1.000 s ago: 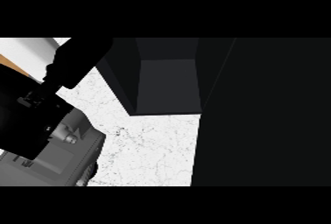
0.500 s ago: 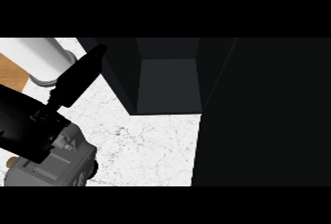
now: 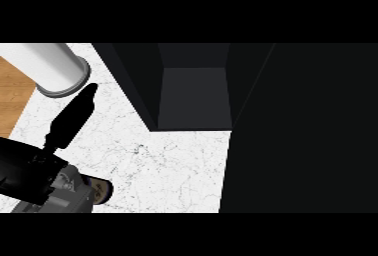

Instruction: Pick up the wine, place it into the cabinet and close the cabinet

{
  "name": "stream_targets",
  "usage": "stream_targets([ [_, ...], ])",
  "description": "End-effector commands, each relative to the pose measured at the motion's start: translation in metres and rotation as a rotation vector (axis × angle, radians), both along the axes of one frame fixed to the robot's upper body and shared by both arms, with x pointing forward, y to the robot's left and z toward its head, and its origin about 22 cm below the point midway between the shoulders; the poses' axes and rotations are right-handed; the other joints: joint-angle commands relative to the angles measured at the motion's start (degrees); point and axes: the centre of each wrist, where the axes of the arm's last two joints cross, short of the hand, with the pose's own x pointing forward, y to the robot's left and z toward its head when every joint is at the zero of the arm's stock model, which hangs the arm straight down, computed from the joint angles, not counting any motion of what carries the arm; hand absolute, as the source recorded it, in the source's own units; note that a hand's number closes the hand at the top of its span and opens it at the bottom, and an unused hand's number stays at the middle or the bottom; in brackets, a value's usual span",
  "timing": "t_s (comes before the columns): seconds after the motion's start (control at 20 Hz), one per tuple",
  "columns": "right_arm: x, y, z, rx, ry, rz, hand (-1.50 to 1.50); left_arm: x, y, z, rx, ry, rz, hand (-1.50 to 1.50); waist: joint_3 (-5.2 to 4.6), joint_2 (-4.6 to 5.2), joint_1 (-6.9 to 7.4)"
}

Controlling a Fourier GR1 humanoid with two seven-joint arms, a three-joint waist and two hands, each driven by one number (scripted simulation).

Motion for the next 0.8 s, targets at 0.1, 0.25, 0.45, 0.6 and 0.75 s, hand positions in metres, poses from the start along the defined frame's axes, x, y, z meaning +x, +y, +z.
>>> stream_targets([
  [0.1, -0.021, -0.007, 0.010, 0.049, -0.005, 0.043, -1.50, -0.018, 0.017, -0.029, -0.195, -0.019, 0.058, -1.50, -0.03, -0.05, 0.05],
  [0.25, -0.007, -0.012, 0.009, 0.030, -0.009, 0.025, -1.50, -0.040, 0.020, -0.045, -0.203, -0.026, 0.048, -1.50, -0.05, -0.06, 0.94],
  [0.45, -0.019, -0.016, 0.009, 0.021, -0.002, 0.061, -1.50, -0.044, 0.030, -0.064, -0.230, -0.003, 0.072, -1.50, -0.04, -0.11, 0.43],
  [0.6, -0.021, -0.009, 0.008, 0.043, 0.009, 0.069, -1.50, -0.056, 0.025, -0.082, -0.250, -0.005, 0.048, -1.50, -0.07, -0.17, 0.53],
  [0.75, -0.014, -0.010, 0.007, 0.045, 0.012, 0.064, -1.50, -0.061, 0.032, -0.097, -0.237, -0.001, 0.073, -1.50, -0.06, -0.01, 0.85],
])
